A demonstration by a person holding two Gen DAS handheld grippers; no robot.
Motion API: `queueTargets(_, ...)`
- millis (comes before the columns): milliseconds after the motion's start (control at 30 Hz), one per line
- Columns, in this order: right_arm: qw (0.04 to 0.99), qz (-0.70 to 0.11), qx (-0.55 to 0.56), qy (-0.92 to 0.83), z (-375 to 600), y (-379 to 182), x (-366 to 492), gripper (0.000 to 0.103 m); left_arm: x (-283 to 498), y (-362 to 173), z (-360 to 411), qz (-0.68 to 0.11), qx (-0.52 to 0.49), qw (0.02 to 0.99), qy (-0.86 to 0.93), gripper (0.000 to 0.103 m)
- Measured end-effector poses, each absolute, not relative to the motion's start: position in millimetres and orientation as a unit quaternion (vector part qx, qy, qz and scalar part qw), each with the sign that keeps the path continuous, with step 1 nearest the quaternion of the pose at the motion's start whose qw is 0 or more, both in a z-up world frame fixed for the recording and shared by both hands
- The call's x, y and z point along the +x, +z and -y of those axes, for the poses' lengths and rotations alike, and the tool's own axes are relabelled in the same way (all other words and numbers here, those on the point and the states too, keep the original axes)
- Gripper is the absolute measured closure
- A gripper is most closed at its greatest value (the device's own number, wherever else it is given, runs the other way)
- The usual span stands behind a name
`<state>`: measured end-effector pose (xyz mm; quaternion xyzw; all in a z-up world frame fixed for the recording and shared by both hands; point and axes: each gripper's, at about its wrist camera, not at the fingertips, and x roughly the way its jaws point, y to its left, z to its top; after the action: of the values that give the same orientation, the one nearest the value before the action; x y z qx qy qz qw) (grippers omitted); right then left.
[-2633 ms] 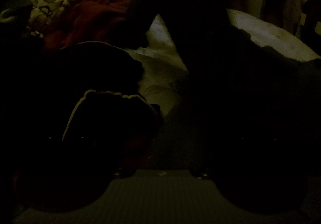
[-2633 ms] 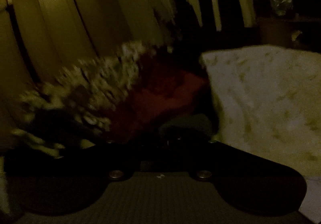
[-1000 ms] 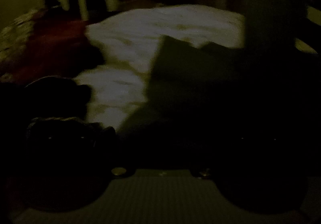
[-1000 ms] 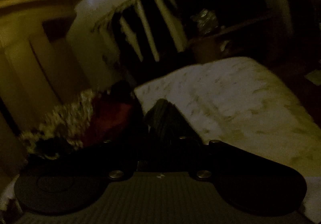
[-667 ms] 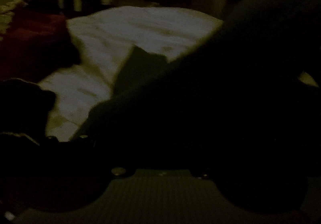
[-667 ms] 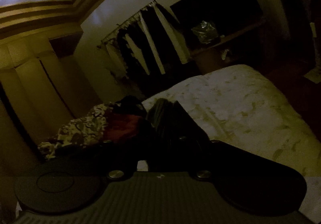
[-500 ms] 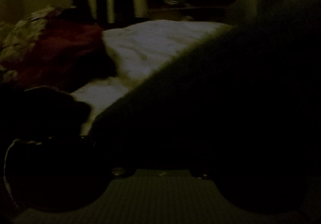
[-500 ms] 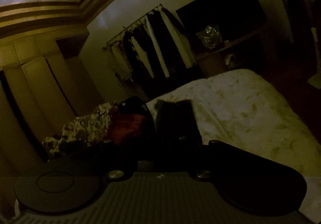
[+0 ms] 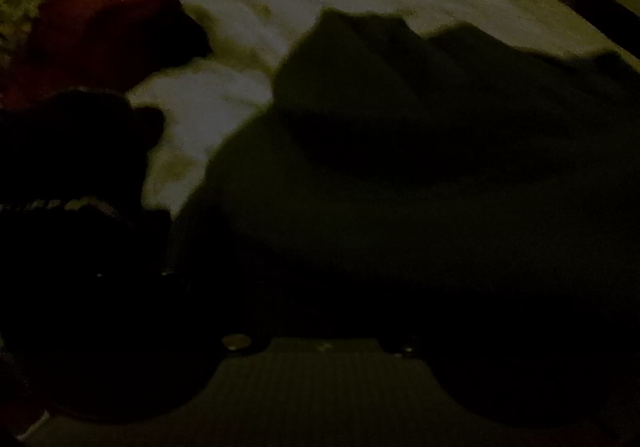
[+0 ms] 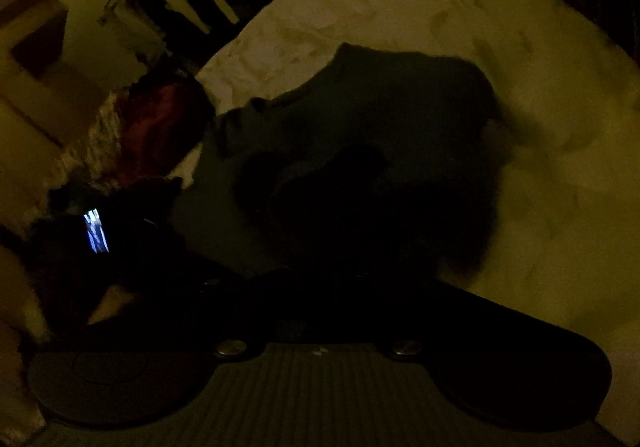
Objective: Fold small clothes
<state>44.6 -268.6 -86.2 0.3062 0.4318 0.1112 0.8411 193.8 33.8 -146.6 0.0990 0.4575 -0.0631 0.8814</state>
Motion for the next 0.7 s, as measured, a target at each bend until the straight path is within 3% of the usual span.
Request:
queueTargets(67, 0.839, -0.431, 0.316, 0.102, 272, -70, 36, 0.056, 182, -139, -44, -0.475, 0.094, 0.87, -0.098, 0.0)
queueTargets(133, 0.857, -0.411, 0.296, 0.094, 275, -48, 25, 0.046, 162, -128, -52, -0.475, 0.096, 0.866, -0.119, 0.0)
queueTargets(267, 0.914, -0.343, 0.204, 0.069, 279, -15, 15, 0.035, 156, -94, -72, -0.44, 0.075, 0.889, -0.104, 0.0)
queueTargets(433, 0.901, -0.372, 0.207, 0.083, 277, -38, 54, 0.035, 175, -52, -103, -0.387, 0.038, 0.917, -0.087, 0.0)
queueTargets(600, 0.885, -0.406, 0.215, 0.071, 273, -72, 77, 0.035, 231, -59, -109, -0.385, 0.005, 0.921, -0.059, 0.0)
queueTargets(633, 0.884, -0.407, 0.218, 0.076, 273, -75, 76, 0.039, 241, -65, -100, -0.391, 0.011, 0.918, -0.066, 0.0)
queueTargets(667, 0.883, -0.405, 0.22, 0.086, 273, -76, 76, 0.059, 253, -72, -89, -0.398, 0.021, 0.914, -0.082, 0.0)
queueTargets(700, 0.884, -0.402, 0.221, 0.091, 273, -75, 74, 0.067, 261, -79, -80, -0.406, 0.032, 0.909, -0.09, 0.0)
